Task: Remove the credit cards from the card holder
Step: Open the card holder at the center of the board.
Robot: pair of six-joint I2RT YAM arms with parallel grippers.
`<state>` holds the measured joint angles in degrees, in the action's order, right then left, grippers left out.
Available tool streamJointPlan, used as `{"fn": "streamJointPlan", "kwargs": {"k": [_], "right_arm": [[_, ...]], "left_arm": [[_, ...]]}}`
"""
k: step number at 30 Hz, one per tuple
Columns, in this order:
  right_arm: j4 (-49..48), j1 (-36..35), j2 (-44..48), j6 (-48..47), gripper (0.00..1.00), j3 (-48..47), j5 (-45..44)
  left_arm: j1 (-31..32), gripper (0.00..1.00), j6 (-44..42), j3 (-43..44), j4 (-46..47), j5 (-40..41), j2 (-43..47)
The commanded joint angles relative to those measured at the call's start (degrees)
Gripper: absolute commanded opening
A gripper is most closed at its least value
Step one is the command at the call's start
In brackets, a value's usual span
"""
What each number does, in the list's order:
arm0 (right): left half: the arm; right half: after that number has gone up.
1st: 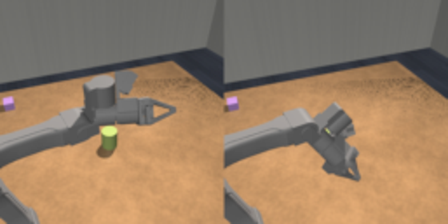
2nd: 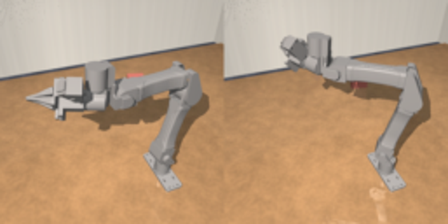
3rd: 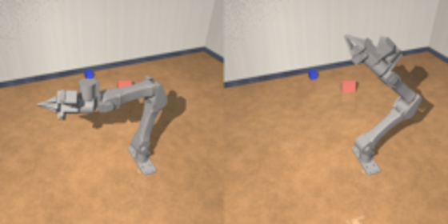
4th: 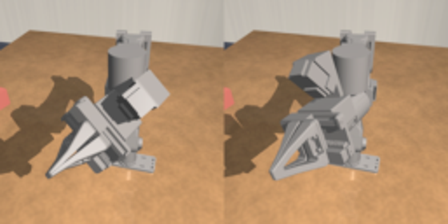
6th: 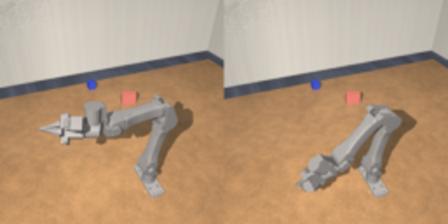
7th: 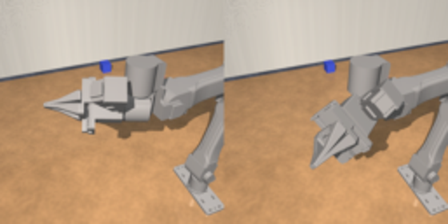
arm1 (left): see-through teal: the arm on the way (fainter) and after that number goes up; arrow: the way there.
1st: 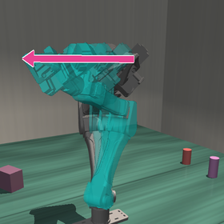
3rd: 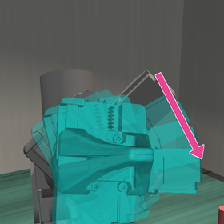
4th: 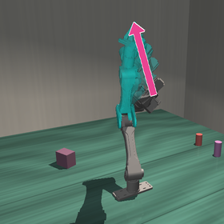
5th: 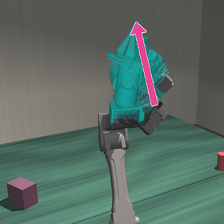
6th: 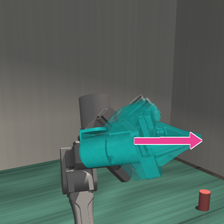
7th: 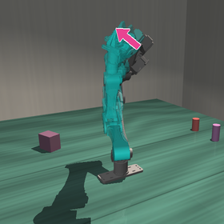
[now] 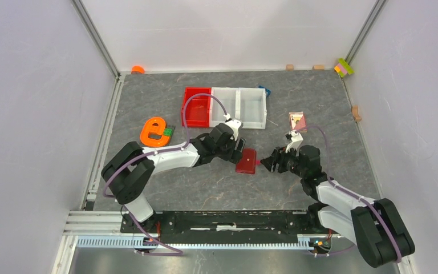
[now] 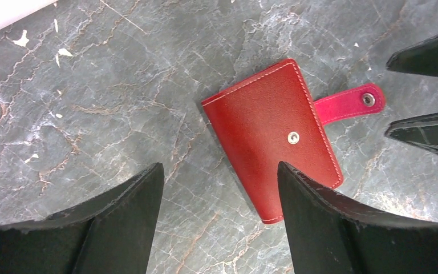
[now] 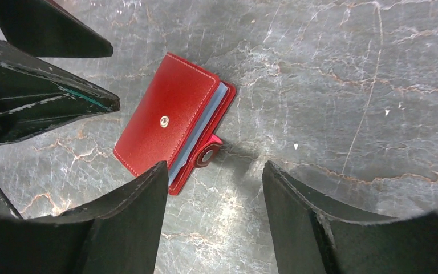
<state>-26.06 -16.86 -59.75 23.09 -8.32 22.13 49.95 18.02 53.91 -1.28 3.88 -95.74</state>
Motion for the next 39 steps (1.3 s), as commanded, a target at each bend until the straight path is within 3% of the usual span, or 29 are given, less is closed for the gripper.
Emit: {"fn": "streamJointPlan", "kwargs": {"k": [1, 9, 11, 12, 13, 14, 21, 31, 39], "right_arm": [[2.00, -2.40, -0.58, -0.01, 0.66, -3.28, -3.66], [3.65, -5.93, -7.91, 0.15, 0.49, -8.84, -7.79], [4.98, -6.60, -9.47, -0.43, 0.36, -10.87, -8.23], [5.87, -6.85, -10.13, -0.64, 0.25, -11.68, -8.20], [6.87, -7.16, -10.42, -0.78, 0.07, -12.59, -7.79], [7.80, -7.33, -10.19, -0.78, 0.00, -13.30, -7.41], [9.92, -8.40, -1.84, 0.10, 0.00, -14.80, -5.03], [12.39, -10.05, -1.39, 0.31, 0.00, -15.77, -4.84], [12.88, -10.90, -0.22, 0.27, 0.00, -15.69, -4.21]], "left_arm": [[0.32, 0.79, 1.96, -1.61, 4.75, -1.38, 3.30], [0.35, 0.78, 1.62, -2.93, 5.85, -1.74, 4.95], [0.41, 0.78, 1.66, -2.92, 5.92, -2.53, 4.96], [0.34, 0.78, 1.60, -2.87, 5.94, -3.11, 4.91], [0.32, 0.78, 1.81, -2.77, 6.01, -3.60, 4.72], [0.32, 0.79, 1.84, -2.60, 6.09, -5.18, 4.54], [0.32, 0.83, 2.73, -2.40, 7.23, -10.52, 4.18], [-0.01, 0.88, 4.81, 1.04, 1.60, -9.78, 0.13], [-0.21, 0.88, 4.70, 1.67, 3.27, -16.51, -1.40]]}}
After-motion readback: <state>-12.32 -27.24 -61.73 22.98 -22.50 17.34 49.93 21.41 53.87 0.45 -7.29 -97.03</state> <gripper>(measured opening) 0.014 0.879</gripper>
